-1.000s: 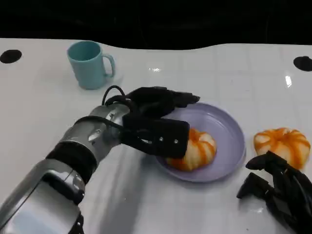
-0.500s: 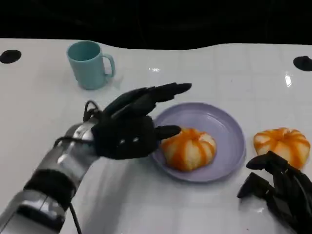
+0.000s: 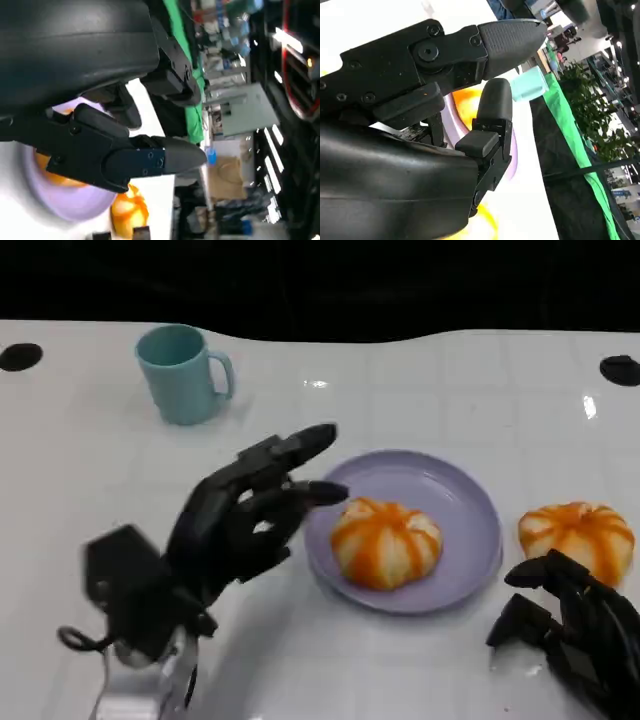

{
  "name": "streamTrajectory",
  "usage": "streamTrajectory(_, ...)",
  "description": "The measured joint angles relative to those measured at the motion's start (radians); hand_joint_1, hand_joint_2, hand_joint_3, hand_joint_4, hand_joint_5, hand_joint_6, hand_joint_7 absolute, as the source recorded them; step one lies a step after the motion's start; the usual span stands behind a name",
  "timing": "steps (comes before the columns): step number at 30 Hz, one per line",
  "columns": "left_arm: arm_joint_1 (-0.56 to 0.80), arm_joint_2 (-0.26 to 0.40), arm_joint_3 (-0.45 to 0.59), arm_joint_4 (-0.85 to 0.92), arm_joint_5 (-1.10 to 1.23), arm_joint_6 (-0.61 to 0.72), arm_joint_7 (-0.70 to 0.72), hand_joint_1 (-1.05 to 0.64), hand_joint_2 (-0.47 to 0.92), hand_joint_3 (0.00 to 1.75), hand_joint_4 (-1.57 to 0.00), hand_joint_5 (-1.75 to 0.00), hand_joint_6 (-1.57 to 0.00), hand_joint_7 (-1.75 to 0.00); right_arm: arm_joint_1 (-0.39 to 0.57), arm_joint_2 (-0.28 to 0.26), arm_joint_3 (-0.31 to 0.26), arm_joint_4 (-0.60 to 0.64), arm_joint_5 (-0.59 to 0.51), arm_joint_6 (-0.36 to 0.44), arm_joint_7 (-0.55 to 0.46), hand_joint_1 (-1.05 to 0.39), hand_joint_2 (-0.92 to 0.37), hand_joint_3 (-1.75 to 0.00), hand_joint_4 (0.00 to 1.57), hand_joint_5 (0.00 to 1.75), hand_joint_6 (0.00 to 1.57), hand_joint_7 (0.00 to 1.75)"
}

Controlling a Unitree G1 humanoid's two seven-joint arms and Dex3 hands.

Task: Grasp the bread from the table and place it into the plate.

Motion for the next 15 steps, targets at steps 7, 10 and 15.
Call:
streamTrajectory(7, 0.18, 0.007, 0.056, -0.314, -0.251, 0.389, -0.038, -0.56, 0.92, 0.46, -0.66, -1.74, -0.66, -1.16, 0.021, 0.004, 0.003, -0.046, 0.001, 0.049, -0.026, -0.57, -0.92, -0.18, 0.65, 1.55, 0.61, 1.22)
streamTrajectory(10, 0.23, 0.001, 0.088, -0.375, -0.328, 0.486, -0.045, -0.55, 0.92, 0.44, -0.73, -1.75, -0.64, -1.35, 0.028, 0.005, 0.003, -0.068, 0.002, 0.072, -0.039, -0.56, -0.92, -0.18, 0.65, 1.56, 0.62, 1.23)
streamTrajectory(15, 0.314, -0.022, 0.123, -0.461, -0.428, 0.623, -0.044, -0.54, 0.92, 0.4, -0.8, -1.75, -0.6, -1.61, 0.039, 0.009, 0.002, -0.096, 0.004, 0.102, -0.051, -0.54, -0.92, -0.18, 0.65, 1.57, 0.64, 1.22)
